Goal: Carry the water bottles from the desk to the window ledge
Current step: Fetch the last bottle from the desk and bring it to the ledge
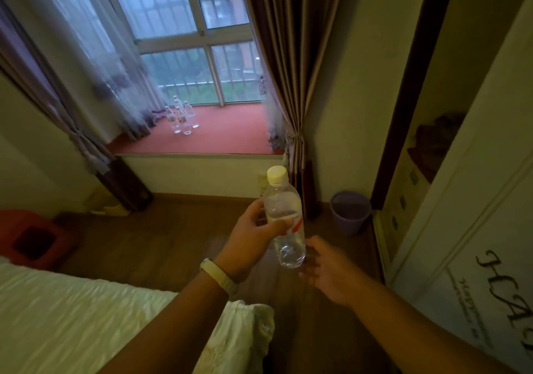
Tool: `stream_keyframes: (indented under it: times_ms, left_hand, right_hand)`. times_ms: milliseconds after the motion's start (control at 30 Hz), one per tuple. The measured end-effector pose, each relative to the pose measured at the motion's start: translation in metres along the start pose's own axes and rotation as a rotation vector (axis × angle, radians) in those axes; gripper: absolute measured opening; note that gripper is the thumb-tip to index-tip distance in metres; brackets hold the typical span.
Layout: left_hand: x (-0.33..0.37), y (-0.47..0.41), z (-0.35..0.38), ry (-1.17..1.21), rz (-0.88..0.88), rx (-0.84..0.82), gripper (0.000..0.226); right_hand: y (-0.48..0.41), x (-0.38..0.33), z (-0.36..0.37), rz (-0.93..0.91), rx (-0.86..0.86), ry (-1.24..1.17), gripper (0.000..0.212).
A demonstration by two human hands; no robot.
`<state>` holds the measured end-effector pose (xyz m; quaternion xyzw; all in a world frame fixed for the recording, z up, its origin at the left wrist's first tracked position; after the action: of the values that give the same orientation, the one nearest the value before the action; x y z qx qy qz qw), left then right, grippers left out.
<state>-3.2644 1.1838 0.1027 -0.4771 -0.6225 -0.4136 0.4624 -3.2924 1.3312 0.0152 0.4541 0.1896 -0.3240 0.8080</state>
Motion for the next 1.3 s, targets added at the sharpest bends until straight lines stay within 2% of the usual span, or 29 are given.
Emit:
stream_keyframes:
  times_ms: [133,333,433,567,667,800,1033,1167,1300]
  left_hand:
    - [-0.004,-0.045,-0.011,-0.002,-0.006,0.007,0.045]
    - [-0.029,-0.134,-0.033,0.051,-0.038,0.004,0.055]
    - [-0.040,-0.188,-0.049,0.086,-0.034,0.000,0.054]
    - [-0.043,-0.259,-0.079,0.120,-0.042,-0.013,0.051]
    - [-0.037,-0.305,-0.108,0.135,-0.022,-0.021,0.057]
    - [-0.029,-0.357,-0.147,0.124,-0.009,0.003,0.058]
    - [-0.034,-0.418,-0.212,0.126,-0.013,0.116,0.048]
    - [-0.052,-0.452,-0.243,0.130,-0.065,0.198,0.051]
    - [-0.068,-0.495,-0.271,0.127,-0.110,0.289,0.057]
  right_hand:
    - [-0.044,-0.022,0.014,0.021,-0.007,0.012,0.032]
    - [-0.128,-0.055,0.036,0.029,0.002,0.083,0.029]
    - [-0.176,-0.078,0.052,0.014,0.017,0.122,0.030]
    - [-0.235,-0.112,0.086,0.010,0.035,0.144,0.032]
    - [-0.272,-0.135,0.122,0.002,0.007,0.149,0.036]
    - [-0.314,-0.162,0.168,-0.011,-0.027,0.177,0.032]
    - [-0.390,-0.181,0.237,0.047,-0.079,0.229,0.021]
    - [-0.450,-0.178,0.266,0.102,-0.131,0.267,0.024]
    - [-0.515,-0.180,0.296,0.176,-0.187,0.307,0.036]
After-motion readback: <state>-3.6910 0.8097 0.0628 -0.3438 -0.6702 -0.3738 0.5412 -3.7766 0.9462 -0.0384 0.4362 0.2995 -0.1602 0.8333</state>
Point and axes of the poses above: each hand's wrist, its own y-axis away from the middle knuckle, its own z-axis out of the palm, x = y × z, the point moved 5 cm from there along -y, towards the middle knuckle, and after that the axes turned 12 degrees about -y, right-handed, at the moved point
